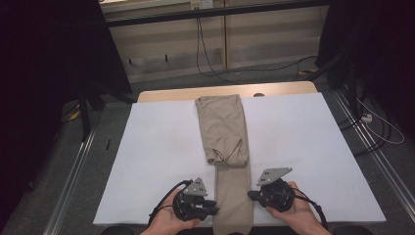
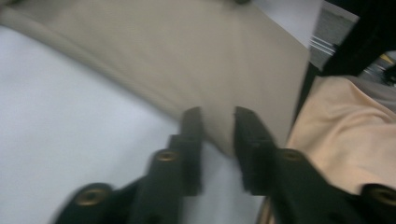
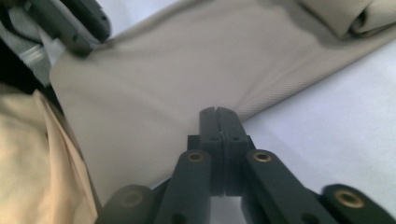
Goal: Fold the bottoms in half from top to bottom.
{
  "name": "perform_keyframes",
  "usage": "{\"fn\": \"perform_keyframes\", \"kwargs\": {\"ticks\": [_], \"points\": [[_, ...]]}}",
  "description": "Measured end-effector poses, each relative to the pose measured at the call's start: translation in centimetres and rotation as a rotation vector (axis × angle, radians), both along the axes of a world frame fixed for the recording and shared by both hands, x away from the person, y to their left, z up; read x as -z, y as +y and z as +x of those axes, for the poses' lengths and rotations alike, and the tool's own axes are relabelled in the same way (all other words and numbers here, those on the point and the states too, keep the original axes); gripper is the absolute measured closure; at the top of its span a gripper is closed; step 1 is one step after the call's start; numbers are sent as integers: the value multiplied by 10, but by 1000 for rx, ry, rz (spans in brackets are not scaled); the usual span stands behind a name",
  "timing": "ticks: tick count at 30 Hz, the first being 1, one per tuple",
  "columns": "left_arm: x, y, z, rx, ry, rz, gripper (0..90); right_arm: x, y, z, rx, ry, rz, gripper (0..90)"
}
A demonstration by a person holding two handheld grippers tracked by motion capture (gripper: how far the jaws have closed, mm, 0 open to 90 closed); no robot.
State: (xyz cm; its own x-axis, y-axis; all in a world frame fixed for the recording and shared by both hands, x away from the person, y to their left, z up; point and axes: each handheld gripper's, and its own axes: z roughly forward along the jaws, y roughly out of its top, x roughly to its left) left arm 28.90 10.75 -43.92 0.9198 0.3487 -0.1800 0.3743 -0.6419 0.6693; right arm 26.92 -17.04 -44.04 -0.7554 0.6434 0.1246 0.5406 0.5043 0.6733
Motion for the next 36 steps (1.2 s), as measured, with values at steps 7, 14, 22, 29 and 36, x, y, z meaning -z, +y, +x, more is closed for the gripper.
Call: {"fn": "perform_keyframes", "kwargs": {"ticks": [7,14,22,29,36], "points": [[-10,-3,52,-136,-118,-43,533,-21,-4,49,112,-112,32,640],[-8,-24,84,-164,-230,-40,414,-23,7,123,185,-135,49,616],[-8,-41,102,-197,-240,-77,677,0,11,161,256,-71,47,582],[-23,-32,137,-308,-173,-177,878,-7,0,152,247,-77,103,874],[-15,-19,178,-496,-117,-196,878,-14,-5,134,252,-106,114,667]]}}
